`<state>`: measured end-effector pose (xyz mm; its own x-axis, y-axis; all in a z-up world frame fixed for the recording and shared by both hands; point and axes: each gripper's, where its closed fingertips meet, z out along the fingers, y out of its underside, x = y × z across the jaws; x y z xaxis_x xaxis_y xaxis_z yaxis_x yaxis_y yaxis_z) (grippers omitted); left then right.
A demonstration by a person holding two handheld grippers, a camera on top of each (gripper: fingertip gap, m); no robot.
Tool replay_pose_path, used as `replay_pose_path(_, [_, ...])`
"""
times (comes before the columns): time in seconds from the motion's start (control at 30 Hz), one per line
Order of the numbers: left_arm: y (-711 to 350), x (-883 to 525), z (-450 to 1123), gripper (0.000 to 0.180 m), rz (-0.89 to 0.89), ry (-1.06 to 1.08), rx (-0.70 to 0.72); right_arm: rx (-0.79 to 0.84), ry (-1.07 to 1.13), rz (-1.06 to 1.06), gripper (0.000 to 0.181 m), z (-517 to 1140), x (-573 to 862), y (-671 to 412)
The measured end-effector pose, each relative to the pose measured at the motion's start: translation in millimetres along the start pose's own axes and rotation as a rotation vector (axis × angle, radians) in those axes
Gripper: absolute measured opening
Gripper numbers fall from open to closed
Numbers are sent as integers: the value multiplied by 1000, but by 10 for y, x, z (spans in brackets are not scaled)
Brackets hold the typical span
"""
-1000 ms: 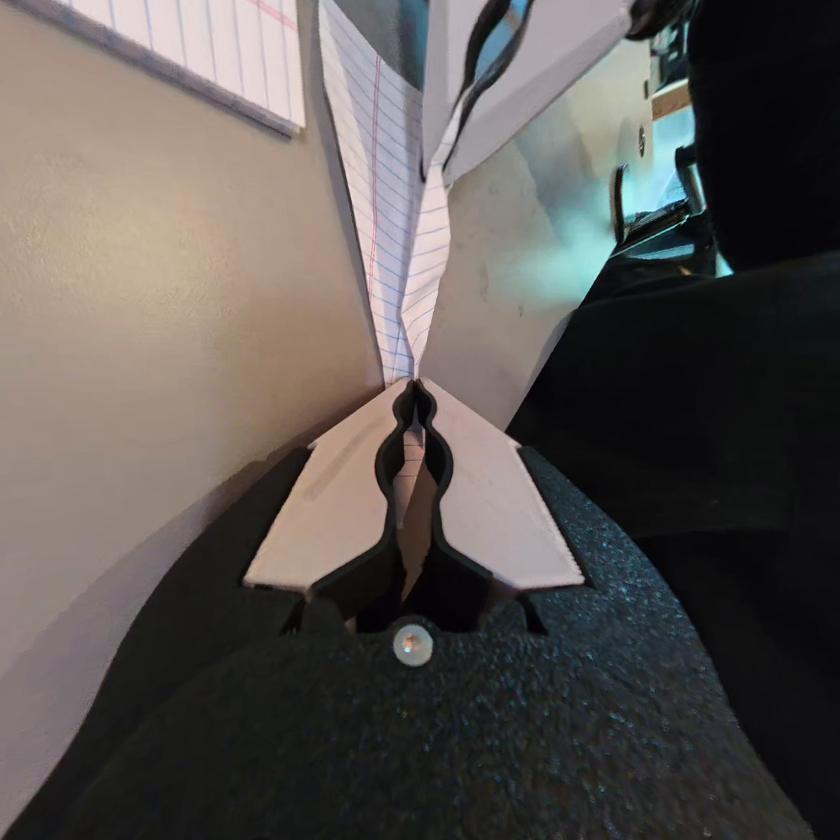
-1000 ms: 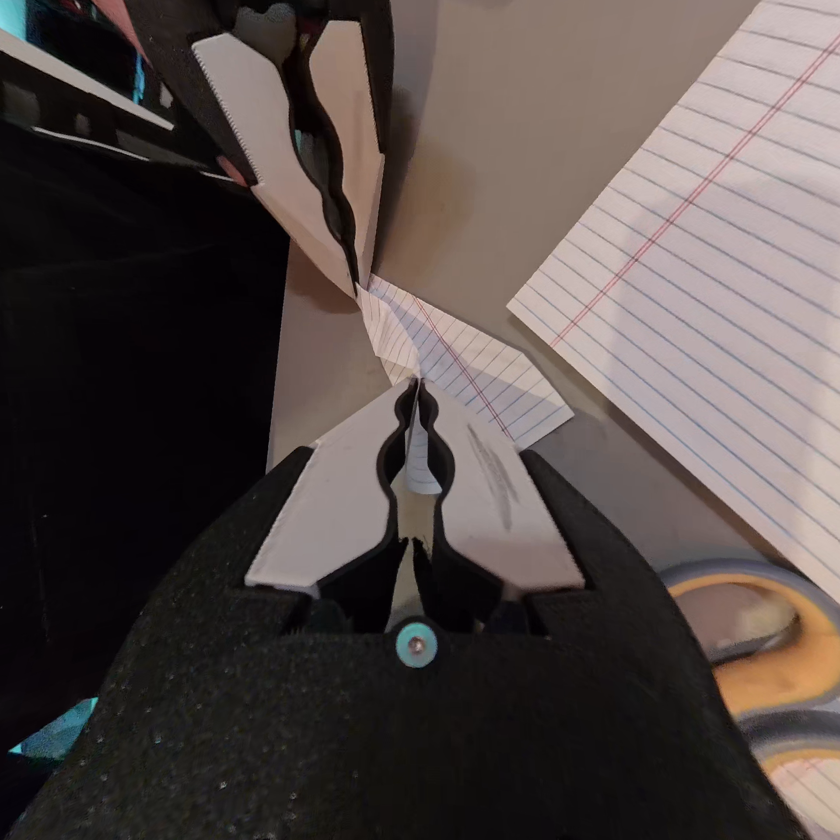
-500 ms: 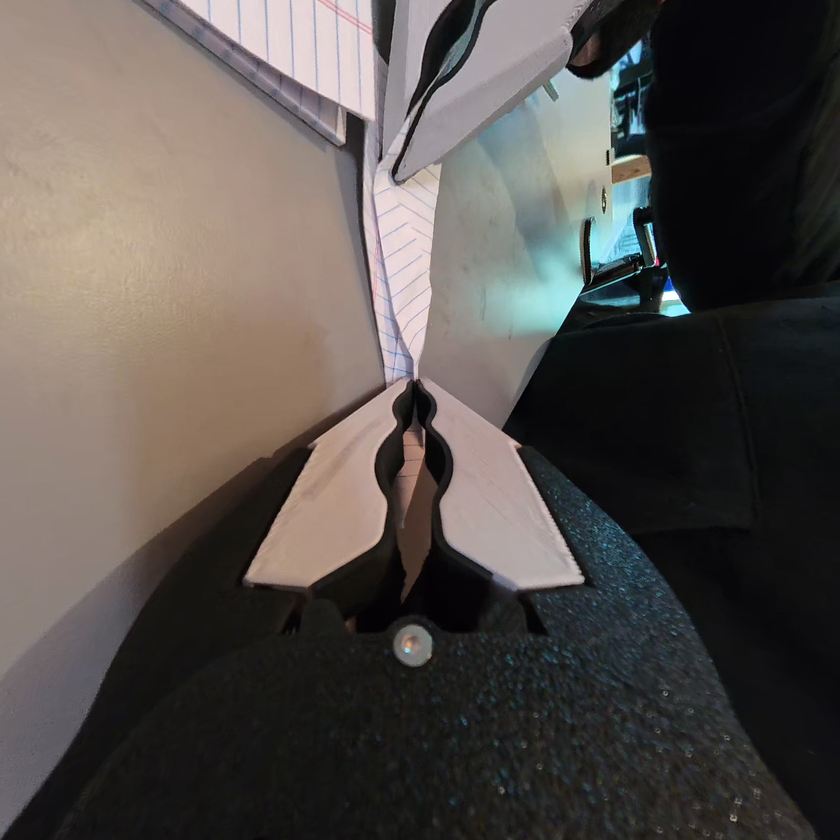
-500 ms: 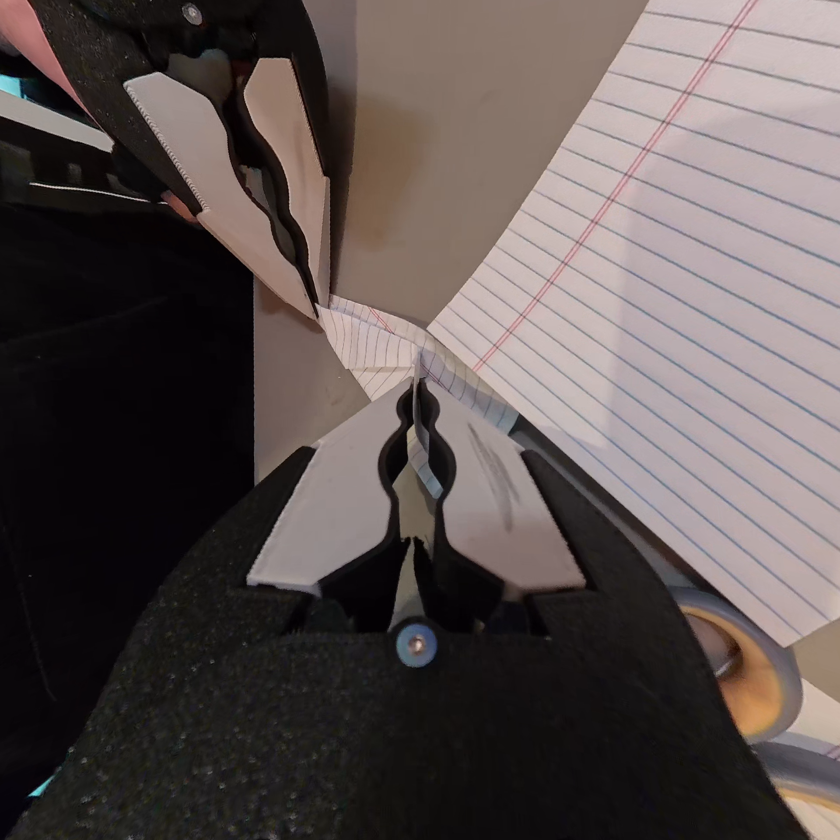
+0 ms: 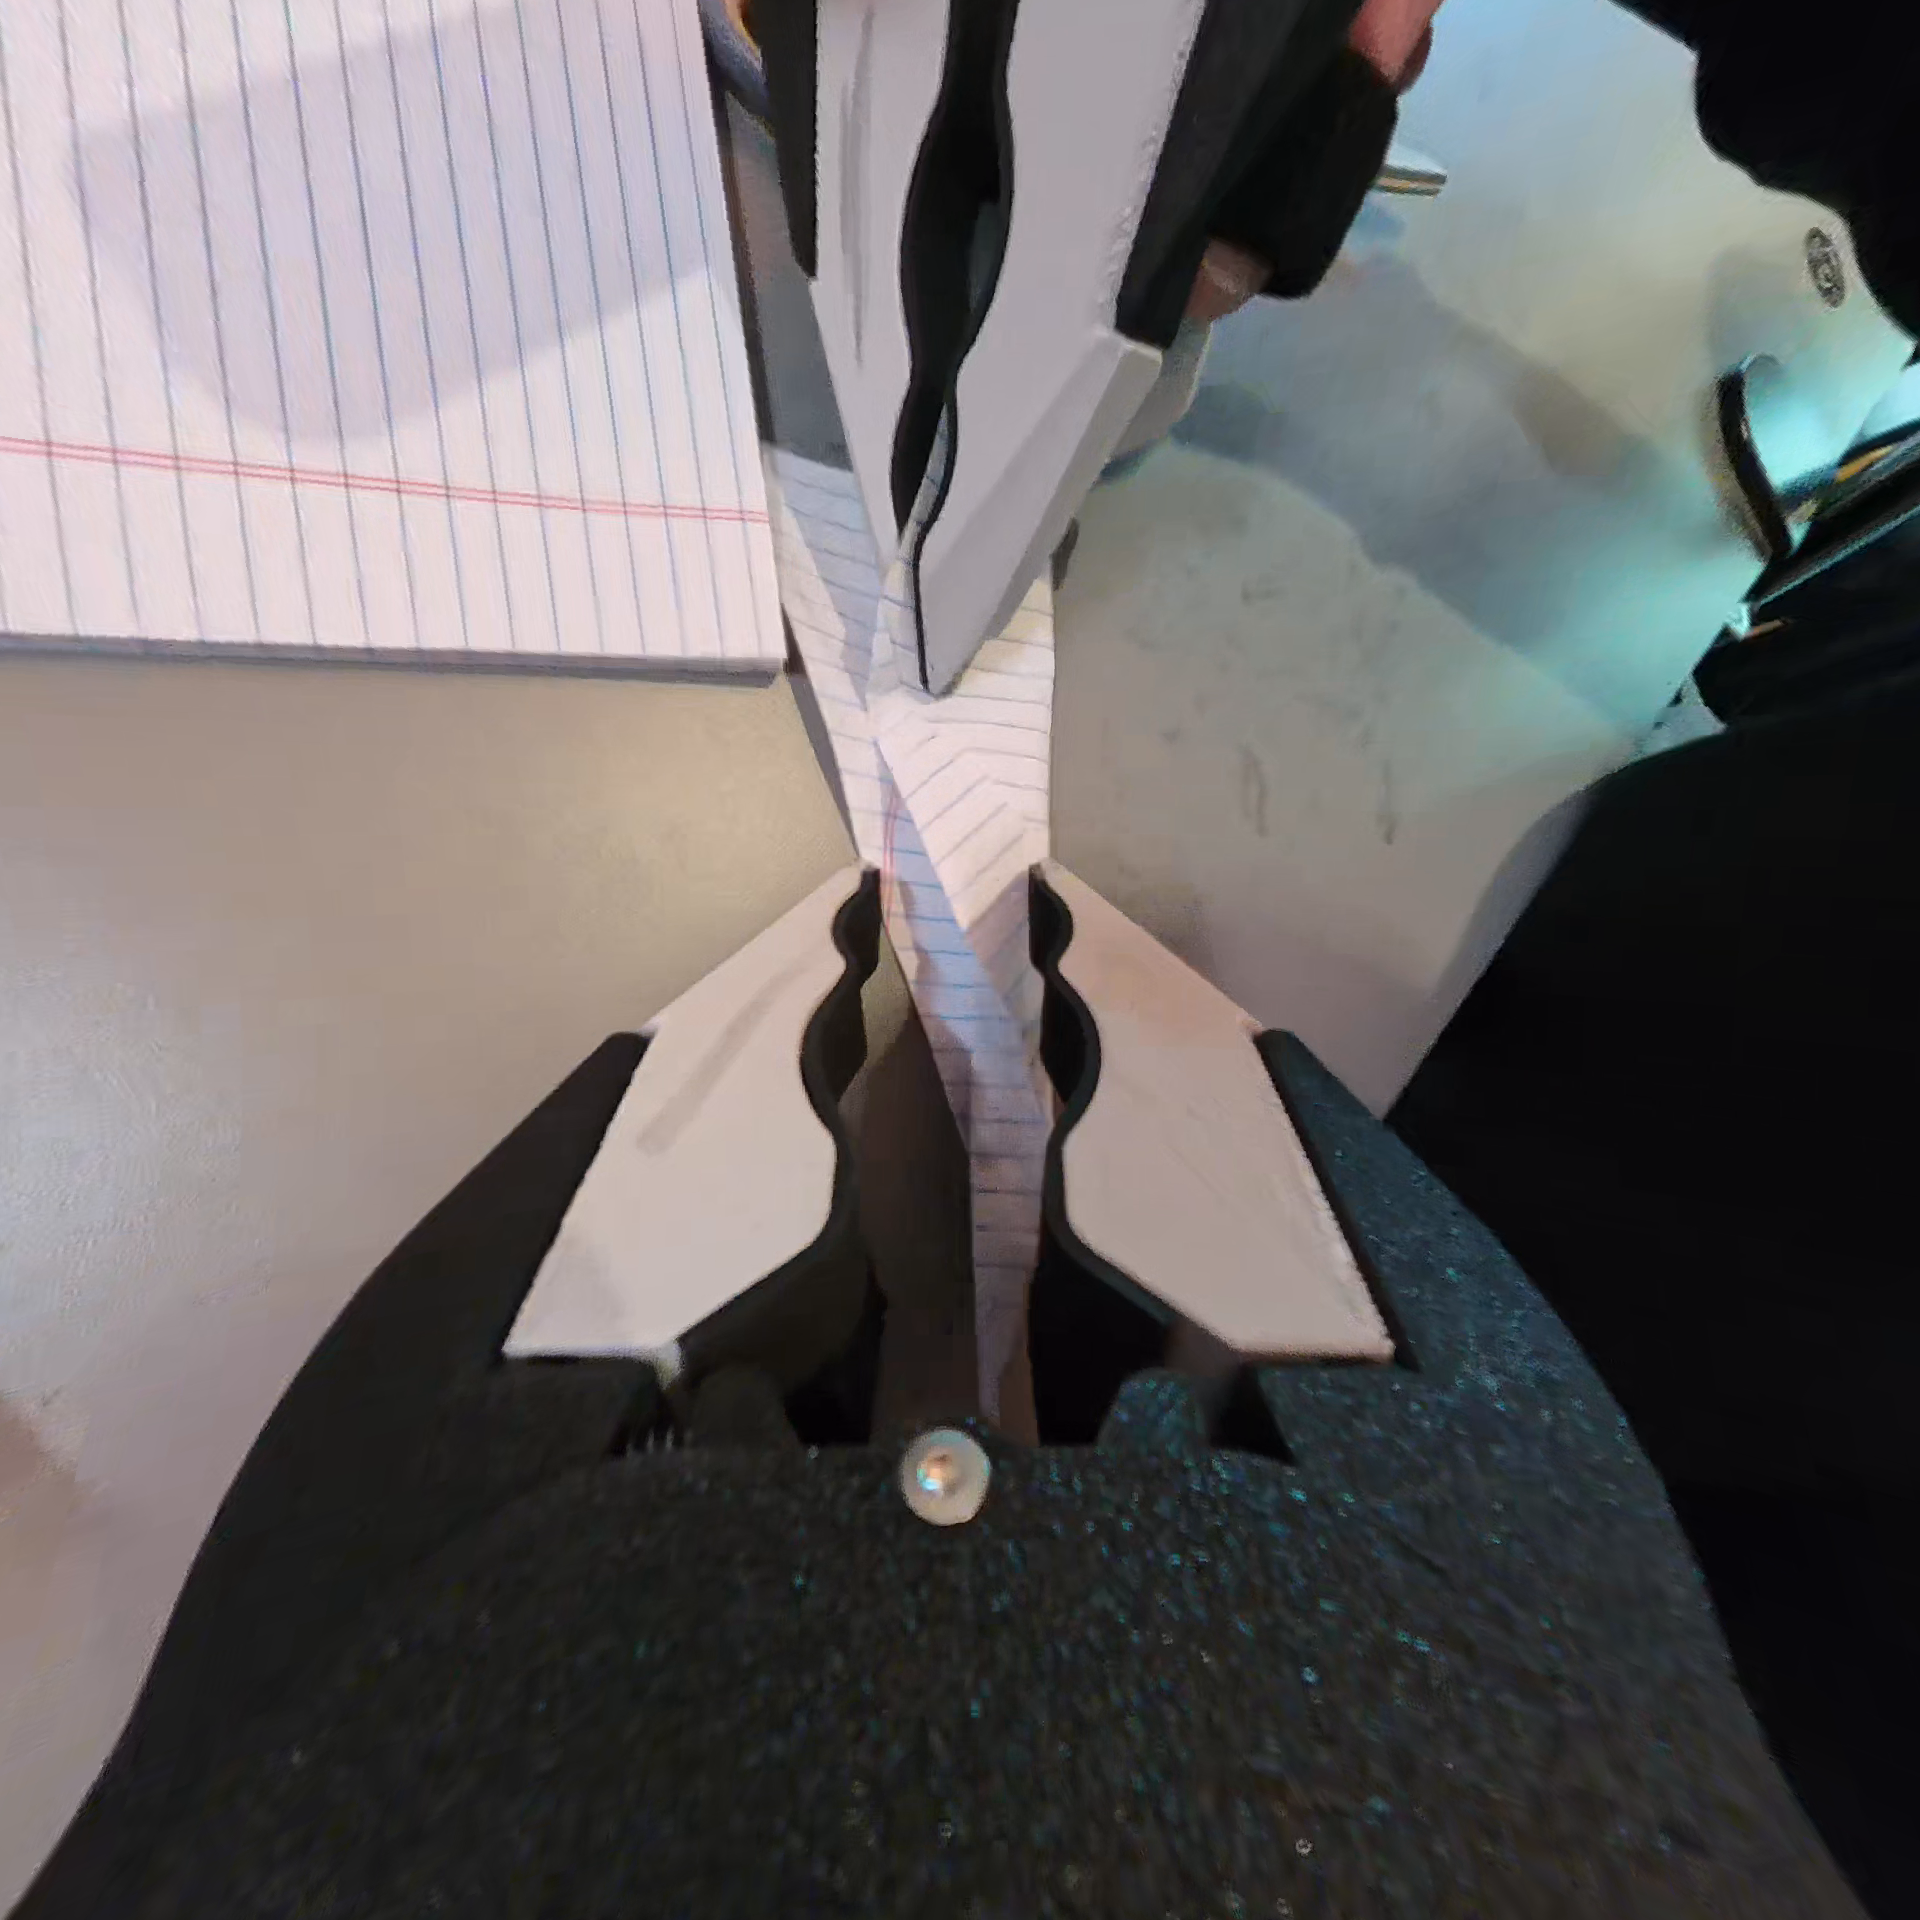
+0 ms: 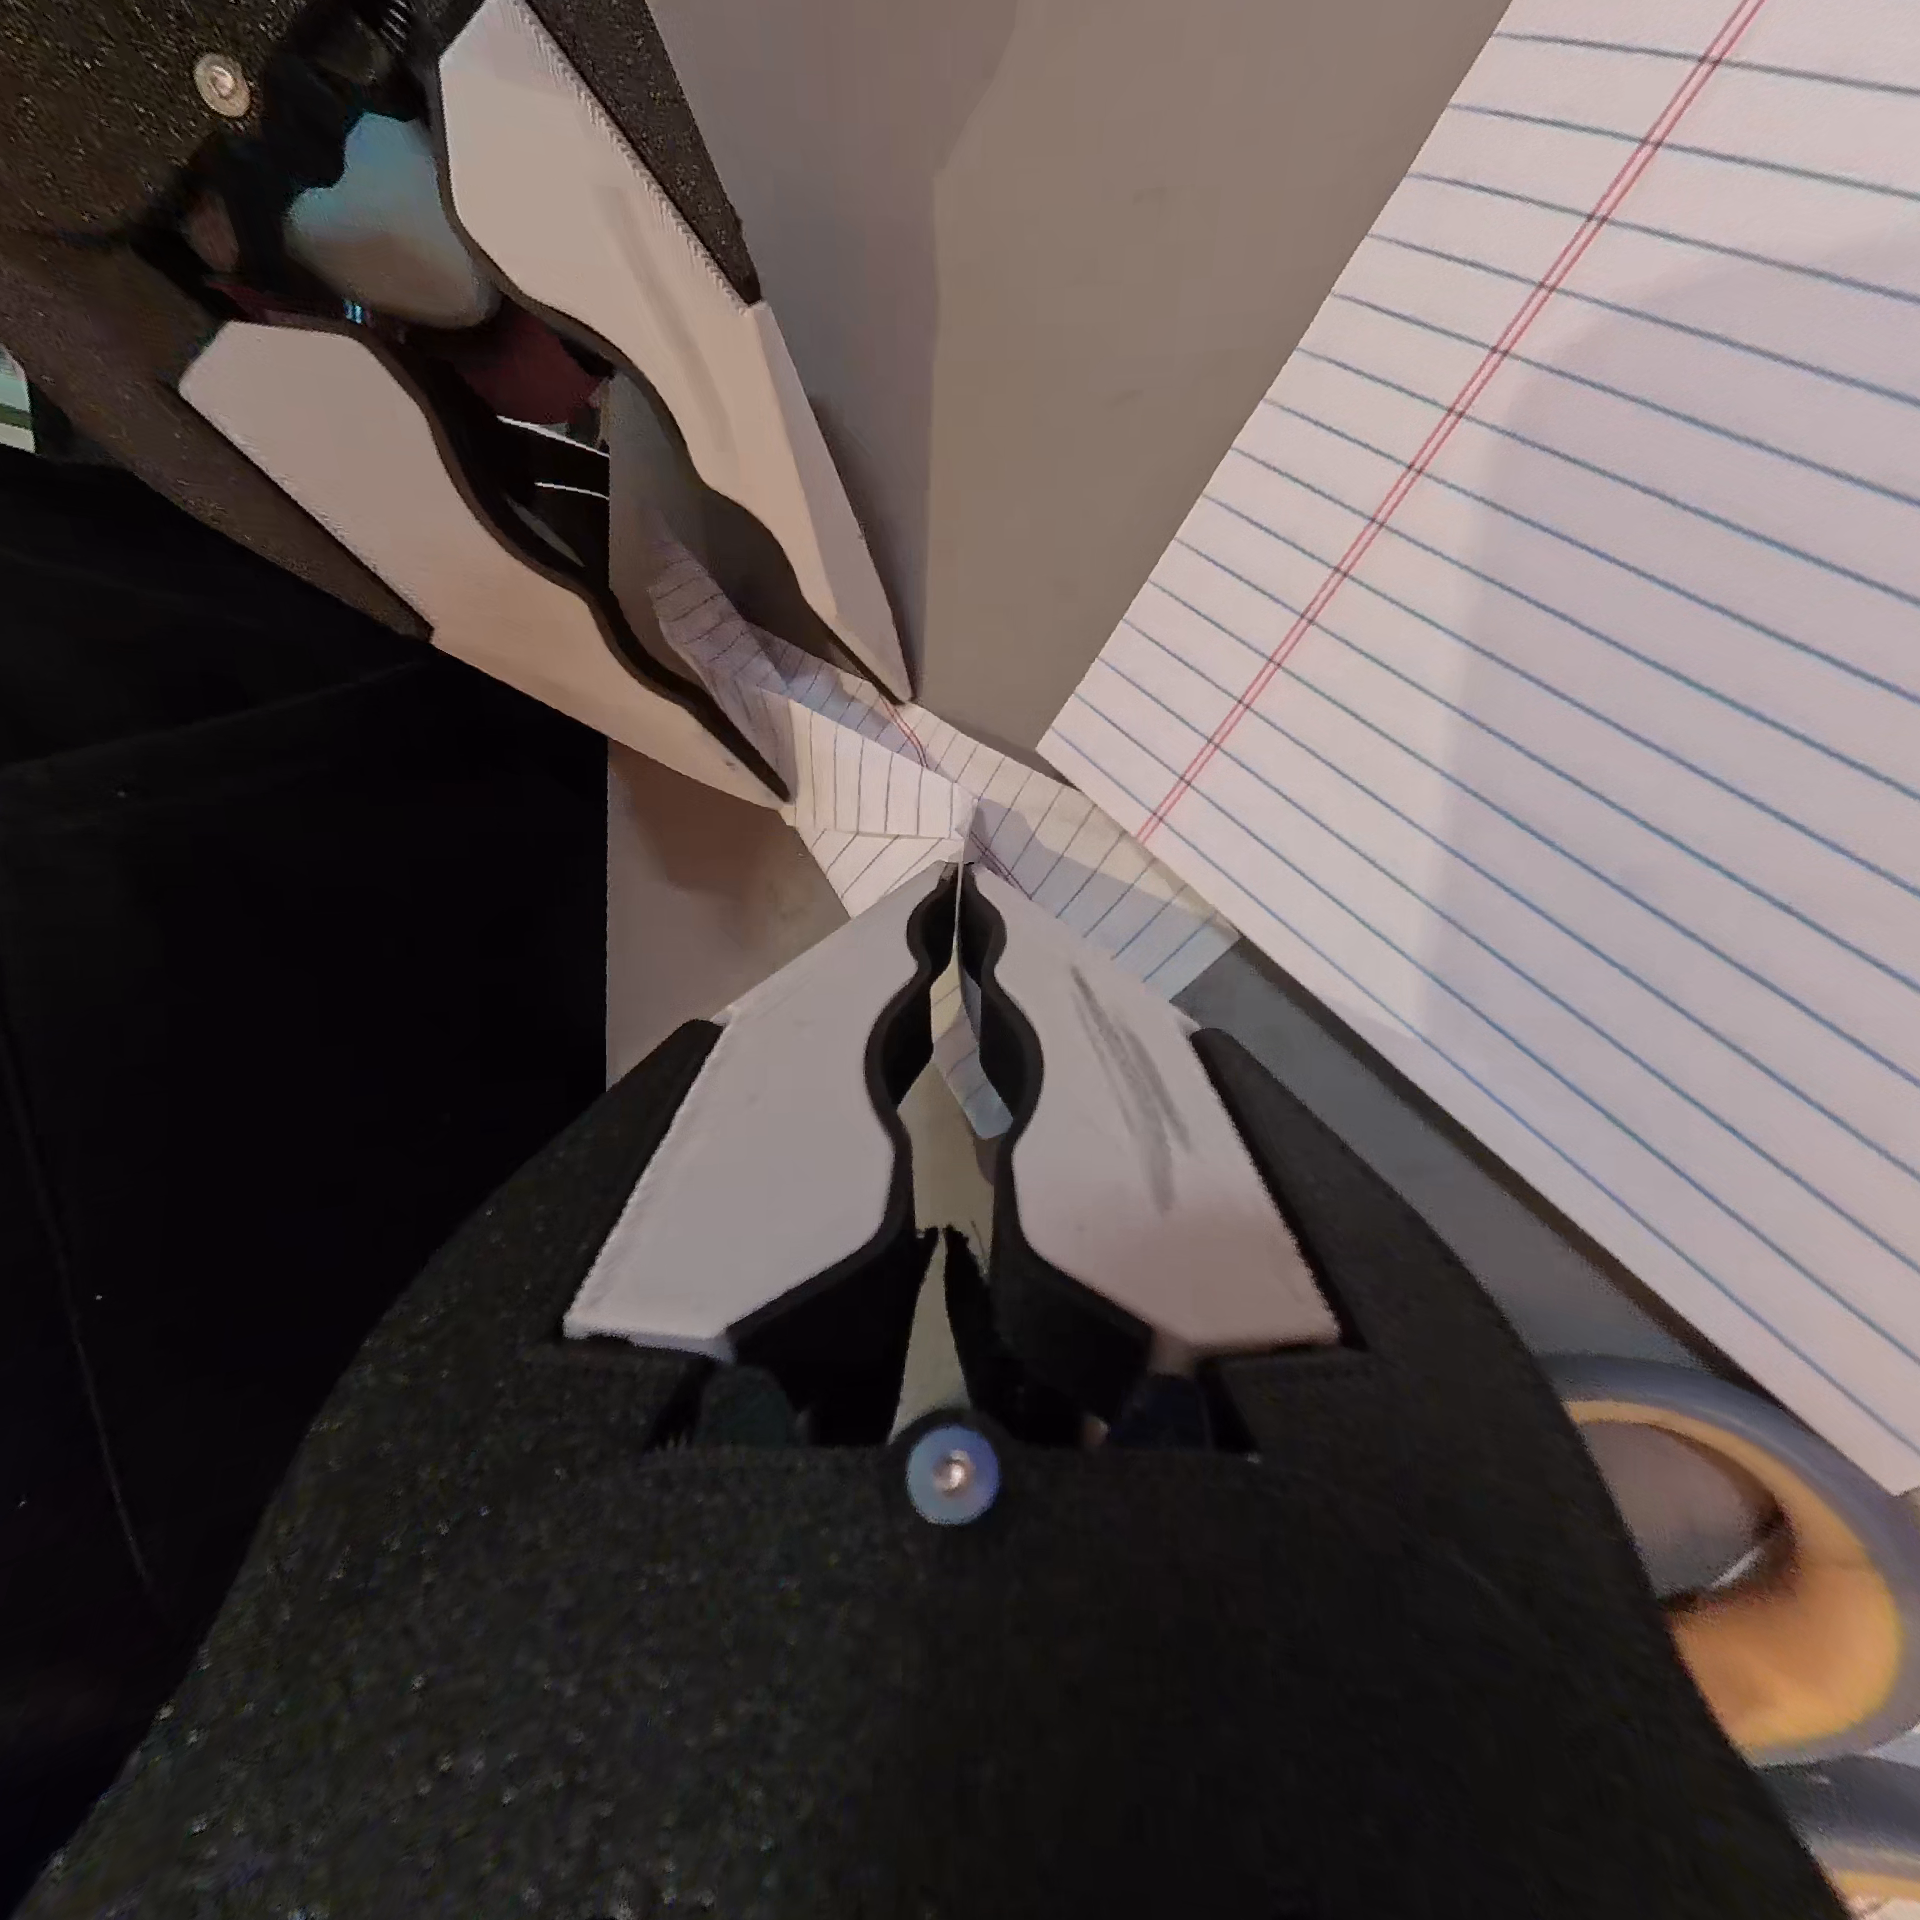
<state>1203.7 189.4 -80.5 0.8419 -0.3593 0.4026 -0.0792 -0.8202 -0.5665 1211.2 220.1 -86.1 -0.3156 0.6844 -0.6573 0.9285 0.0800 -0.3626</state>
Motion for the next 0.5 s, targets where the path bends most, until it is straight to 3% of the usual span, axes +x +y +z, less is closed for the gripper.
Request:
replay_pose_path(0.3, [-2, -60, 53, 0, 34, -19, -12, -40, 62, -40, 0, -32, -6, 30])
replay_pose_path(0.5, [-2, -18, 69, 0, 38, 12, -10, -53, 69, -46, 0, -40, 47, -7])
